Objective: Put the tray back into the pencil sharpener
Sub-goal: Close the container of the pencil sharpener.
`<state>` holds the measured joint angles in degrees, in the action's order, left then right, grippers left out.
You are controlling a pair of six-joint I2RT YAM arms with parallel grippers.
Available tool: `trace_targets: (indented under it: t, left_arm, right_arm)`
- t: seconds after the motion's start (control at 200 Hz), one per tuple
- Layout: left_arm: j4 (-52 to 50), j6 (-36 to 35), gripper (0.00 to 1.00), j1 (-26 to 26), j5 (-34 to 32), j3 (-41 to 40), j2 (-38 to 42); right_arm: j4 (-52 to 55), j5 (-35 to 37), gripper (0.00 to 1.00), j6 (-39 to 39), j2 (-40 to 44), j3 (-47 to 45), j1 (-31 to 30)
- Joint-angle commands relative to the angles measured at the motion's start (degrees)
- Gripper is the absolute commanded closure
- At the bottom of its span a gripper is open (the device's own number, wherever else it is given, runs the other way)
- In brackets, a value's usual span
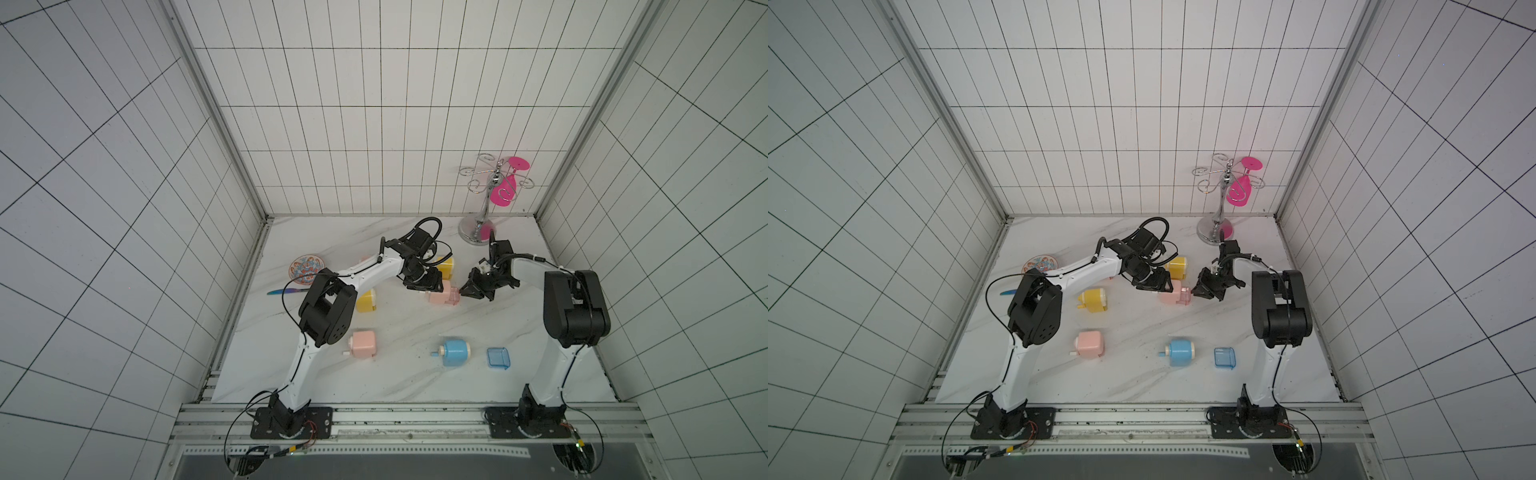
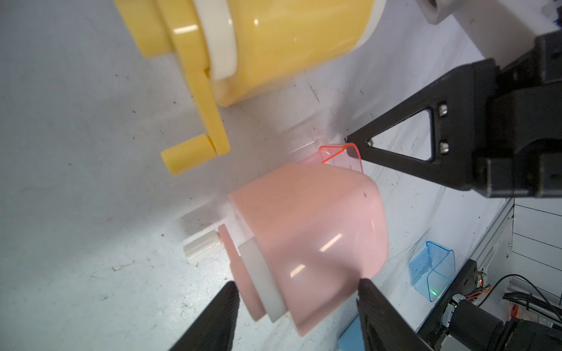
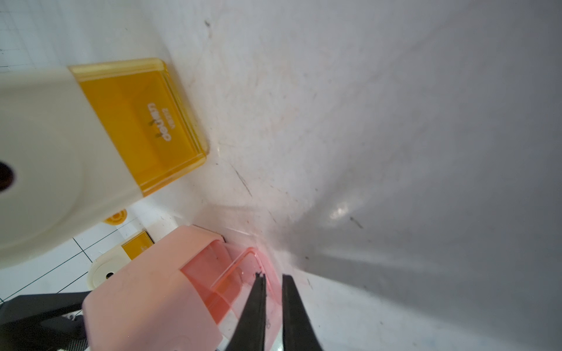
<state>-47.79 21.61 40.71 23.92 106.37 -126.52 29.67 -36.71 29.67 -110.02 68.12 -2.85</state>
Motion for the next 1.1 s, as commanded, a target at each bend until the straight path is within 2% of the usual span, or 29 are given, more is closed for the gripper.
trace_targets:
  t: [0.0, 1.094]
  left_arm:
    - [0.4, -0.3, 0.35, -0.2, 0.9, -0.3, -0.9]
    - [0.1, -1.0, 0.35, -0.2, 1.6, -0.1, -1.6]
  right_arm:
    - [-0.7, -1.2, 0.88, 1.0, -0.5, 0.3, -0.8]
    - [-6.7, -7.0, 0.90, 4.9, -3.2, -0.4, -3.4]
